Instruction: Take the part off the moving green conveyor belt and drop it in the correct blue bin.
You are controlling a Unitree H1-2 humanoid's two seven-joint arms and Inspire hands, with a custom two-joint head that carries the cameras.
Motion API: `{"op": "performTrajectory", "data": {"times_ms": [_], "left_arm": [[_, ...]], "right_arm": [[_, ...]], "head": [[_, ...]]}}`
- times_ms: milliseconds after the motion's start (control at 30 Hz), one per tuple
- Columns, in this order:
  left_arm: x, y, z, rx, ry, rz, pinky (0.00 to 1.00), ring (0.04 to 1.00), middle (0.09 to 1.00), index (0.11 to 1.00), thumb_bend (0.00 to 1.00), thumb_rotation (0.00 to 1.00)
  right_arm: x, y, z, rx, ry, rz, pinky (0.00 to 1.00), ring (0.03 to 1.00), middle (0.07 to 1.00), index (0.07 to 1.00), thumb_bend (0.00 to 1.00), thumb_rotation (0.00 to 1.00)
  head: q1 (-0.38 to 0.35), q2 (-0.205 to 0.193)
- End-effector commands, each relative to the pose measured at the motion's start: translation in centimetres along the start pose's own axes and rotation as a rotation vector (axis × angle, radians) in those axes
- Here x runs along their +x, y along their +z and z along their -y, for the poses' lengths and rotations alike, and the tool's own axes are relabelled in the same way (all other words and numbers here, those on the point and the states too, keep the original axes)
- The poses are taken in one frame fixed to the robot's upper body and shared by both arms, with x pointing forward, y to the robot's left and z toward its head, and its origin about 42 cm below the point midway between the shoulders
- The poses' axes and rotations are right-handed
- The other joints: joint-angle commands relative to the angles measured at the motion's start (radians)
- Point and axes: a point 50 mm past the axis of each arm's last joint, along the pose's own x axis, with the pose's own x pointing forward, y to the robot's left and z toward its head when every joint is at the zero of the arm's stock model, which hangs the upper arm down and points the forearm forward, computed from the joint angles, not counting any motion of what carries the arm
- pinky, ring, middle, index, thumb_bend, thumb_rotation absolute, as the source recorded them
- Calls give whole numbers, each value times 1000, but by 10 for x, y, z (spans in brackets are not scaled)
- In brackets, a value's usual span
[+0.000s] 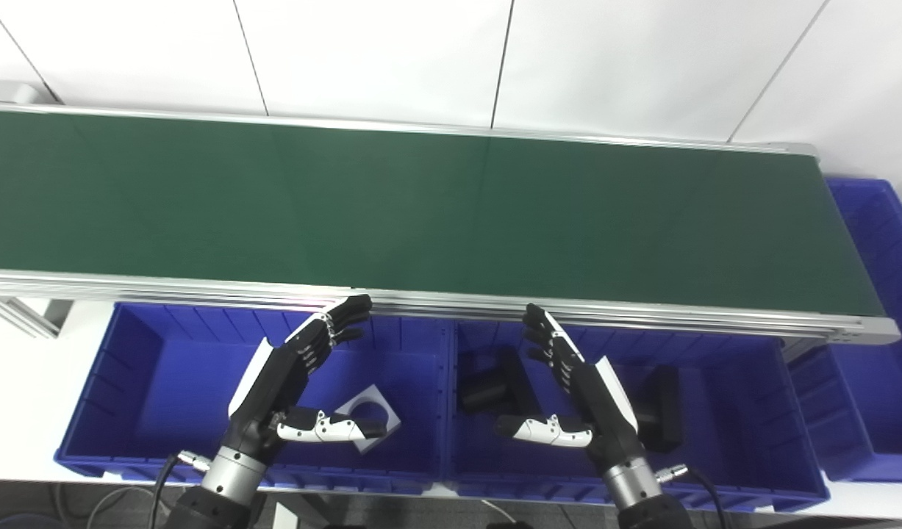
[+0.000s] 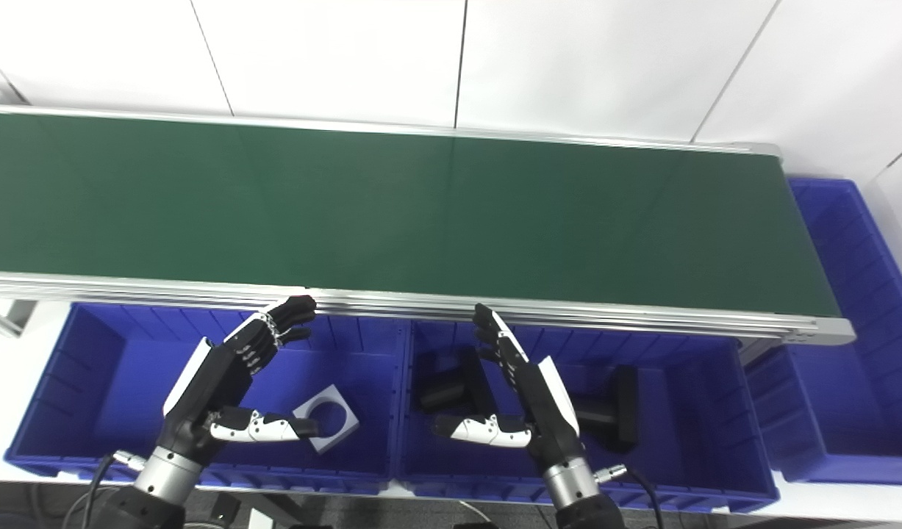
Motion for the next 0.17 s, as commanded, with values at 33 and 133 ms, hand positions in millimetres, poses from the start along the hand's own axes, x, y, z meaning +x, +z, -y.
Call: {"op": "performTrajectory", "data": {"times_ms": [33, 133], "left_arm": [[4, 7, -2, 11, 16, 62, 829, 870, 874, 842, 831, 105], [2, 5, -3, 18, 19, 61, 828, 871, 875, 845, 830, 121]], "right_arm": [[1, 9, 0, 2, -34, 80, 880, 926, 942, 952, 1000, 400], [-1, 10, -1, 3, -45, 78, 884, 929, 942, 954, 1000, 395]], "head": [[-6, -9], [-8, -11]]}}
